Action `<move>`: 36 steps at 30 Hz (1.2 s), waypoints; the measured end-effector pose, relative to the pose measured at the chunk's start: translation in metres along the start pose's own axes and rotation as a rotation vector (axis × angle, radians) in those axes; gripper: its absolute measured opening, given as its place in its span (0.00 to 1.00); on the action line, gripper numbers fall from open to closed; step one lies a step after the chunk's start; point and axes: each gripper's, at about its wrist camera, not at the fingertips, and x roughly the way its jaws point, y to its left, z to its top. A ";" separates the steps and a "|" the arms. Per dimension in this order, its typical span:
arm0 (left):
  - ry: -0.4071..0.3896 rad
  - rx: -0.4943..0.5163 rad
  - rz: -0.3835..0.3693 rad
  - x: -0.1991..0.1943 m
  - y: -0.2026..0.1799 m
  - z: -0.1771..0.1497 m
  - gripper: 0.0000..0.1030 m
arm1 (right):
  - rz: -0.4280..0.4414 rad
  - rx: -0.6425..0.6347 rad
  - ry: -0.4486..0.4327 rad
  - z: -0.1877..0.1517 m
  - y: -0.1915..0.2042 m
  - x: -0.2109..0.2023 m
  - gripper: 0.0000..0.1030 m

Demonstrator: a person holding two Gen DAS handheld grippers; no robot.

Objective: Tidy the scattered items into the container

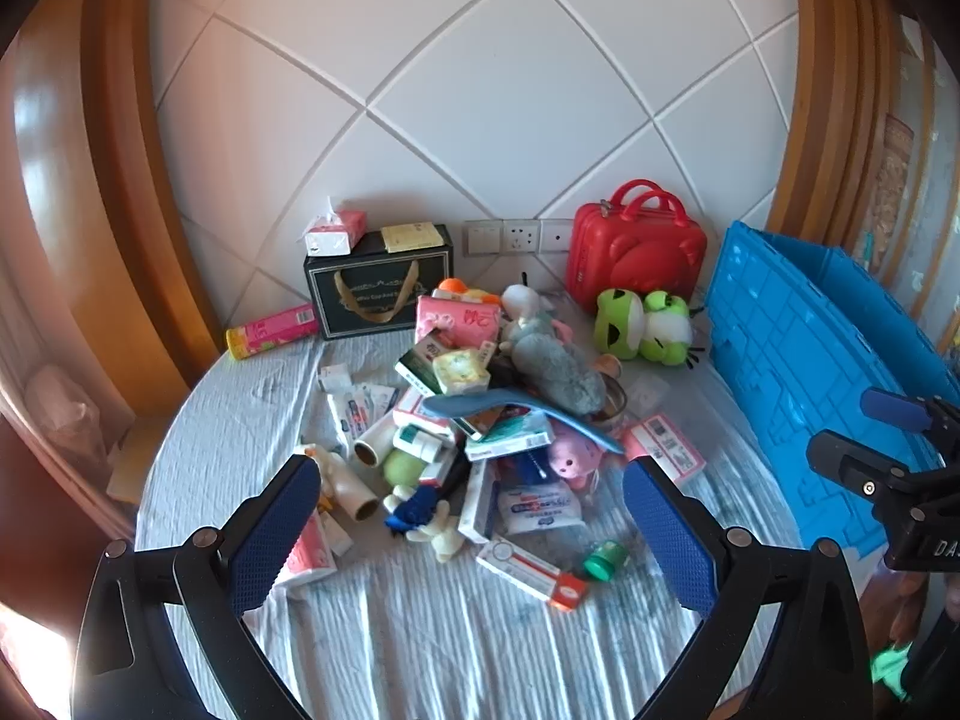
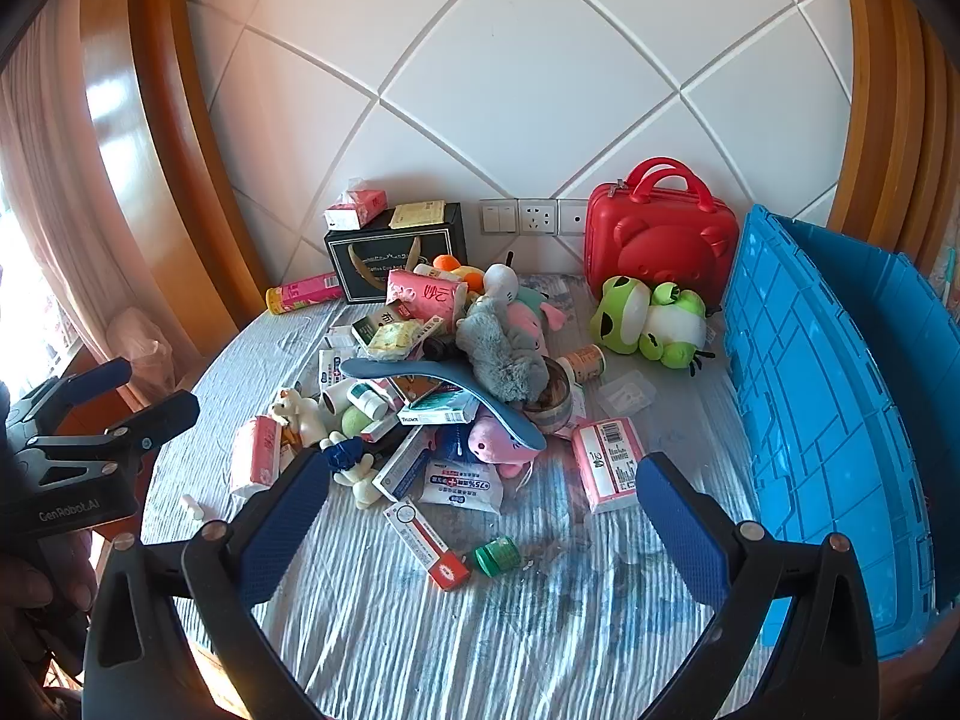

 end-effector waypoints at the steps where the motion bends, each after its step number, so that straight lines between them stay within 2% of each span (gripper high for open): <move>1: 0.001 -0.001 0.000 0.000 0.000 0.000 0.99 | 0.001 0.000 0.000 0.000 -0.001 0.000 1.00; 12: 0.010 -0.008 0.005 0.000 -0.004 -0.006 0.99 | 0.000 -0.003 0.000 -0.003 0.001 -0.002 1.00; 22: 0.047 -0.016 -0.012 0.008 0.006 -0.017 0.99 | -0.004 -0.004 0.026 -0.012 0.005 0.006 1.00; 29: 0.094 -0.017 -0.020 0.028 0.023 -0.045 0.99 | 0.021 -0.034 0.069 -0.032 0.012 0.034 1.00; 36: 0.168 -0.048 0.029 0.069 0.060 -0.083 0.99 | 0.020 -0.096 0.147 -0.061 0.025 0.079 1.00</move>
